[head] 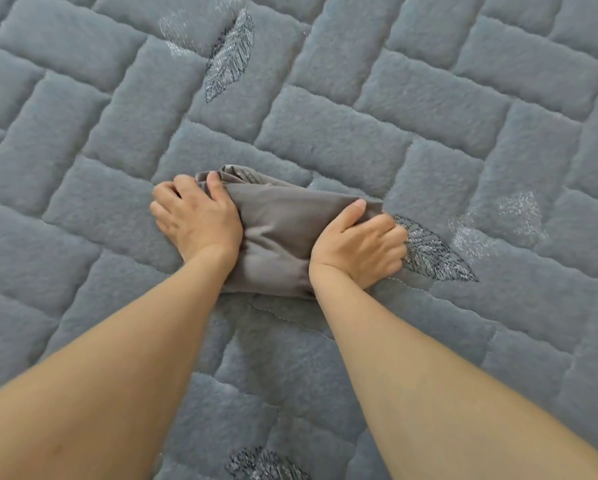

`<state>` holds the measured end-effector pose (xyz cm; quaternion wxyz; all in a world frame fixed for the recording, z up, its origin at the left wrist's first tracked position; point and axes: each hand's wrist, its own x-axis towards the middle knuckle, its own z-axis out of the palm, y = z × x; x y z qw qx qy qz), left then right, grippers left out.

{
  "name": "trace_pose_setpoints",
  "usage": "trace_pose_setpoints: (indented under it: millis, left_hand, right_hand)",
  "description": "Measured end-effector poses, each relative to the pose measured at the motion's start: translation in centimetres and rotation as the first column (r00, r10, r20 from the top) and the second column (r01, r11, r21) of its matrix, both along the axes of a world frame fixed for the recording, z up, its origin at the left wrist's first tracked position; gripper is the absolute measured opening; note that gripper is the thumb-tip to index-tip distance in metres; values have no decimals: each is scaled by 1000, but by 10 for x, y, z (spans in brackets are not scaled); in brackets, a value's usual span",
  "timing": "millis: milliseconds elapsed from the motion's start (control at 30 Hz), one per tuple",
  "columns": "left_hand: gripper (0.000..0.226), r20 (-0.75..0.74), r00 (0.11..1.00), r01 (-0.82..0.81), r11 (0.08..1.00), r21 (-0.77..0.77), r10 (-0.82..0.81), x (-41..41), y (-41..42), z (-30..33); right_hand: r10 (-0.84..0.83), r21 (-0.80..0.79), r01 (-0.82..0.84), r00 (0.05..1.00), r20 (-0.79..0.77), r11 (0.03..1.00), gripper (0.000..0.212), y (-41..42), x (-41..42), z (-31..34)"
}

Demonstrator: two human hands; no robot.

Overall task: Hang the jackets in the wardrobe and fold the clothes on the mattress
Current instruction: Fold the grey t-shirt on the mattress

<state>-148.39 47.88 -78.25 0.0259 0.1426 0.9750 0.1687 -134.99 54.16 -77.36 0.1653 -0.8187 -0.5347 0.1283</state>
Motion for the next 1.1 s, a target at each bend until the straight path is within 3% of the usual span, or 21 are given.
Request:
trace_pose_setpoints:
  millis: [133, 200, 267, 400, 600, 700, 900, 1100]
  left_hand:
    - [45, -2, 1000, 19, 993, 115, -19, 9, -6, 12]
    - [43, 87, 996, -20, 975, 220, 1, 24, -13, 24]
    - [42, 202, 979, -50, 961, 270, -6, 58, -14, 42]
    - [35, 401, 880, 131, 942, 310, -255, 177, 6, 107]
    - [34, 509, 645, 393, 819, 419, -570, 394, 49, 292]
    - [34, 477, 523, 525, 708, 472, -706, 486, 54, 389]
    - [42, 289, 288, 711, 406, 574, -913, 651, 44, 559]
    - [42, 12, -88, 716, -55, 696, -996, 826, -12, 723]
  right_hand:
    - [79, -11, -83, 976, -204, 997, 52, 1, 22, 7]
    - [147, 14, -156, 895, -421, 988, 52, -2, 43, 17]
    - [68, -64, -127, 819, -569, 990, 55, -3, 82, 37]
    - [-168, -189, 90, 879, -447, 978, 60, 1, 222, 106]
    - [-444, -117, 429, 847, -292, 896, 63, -13, 453, 304]
    - [-550, -44, 564, 783, -291, 825, 64, -37, 545, 406]
    - [-690, 109, 793, 581, -433, 599, 64, -120, 695, 568]
    - [-696, 191, 925, 373, -614, 327, 56, -237, 839, 720]
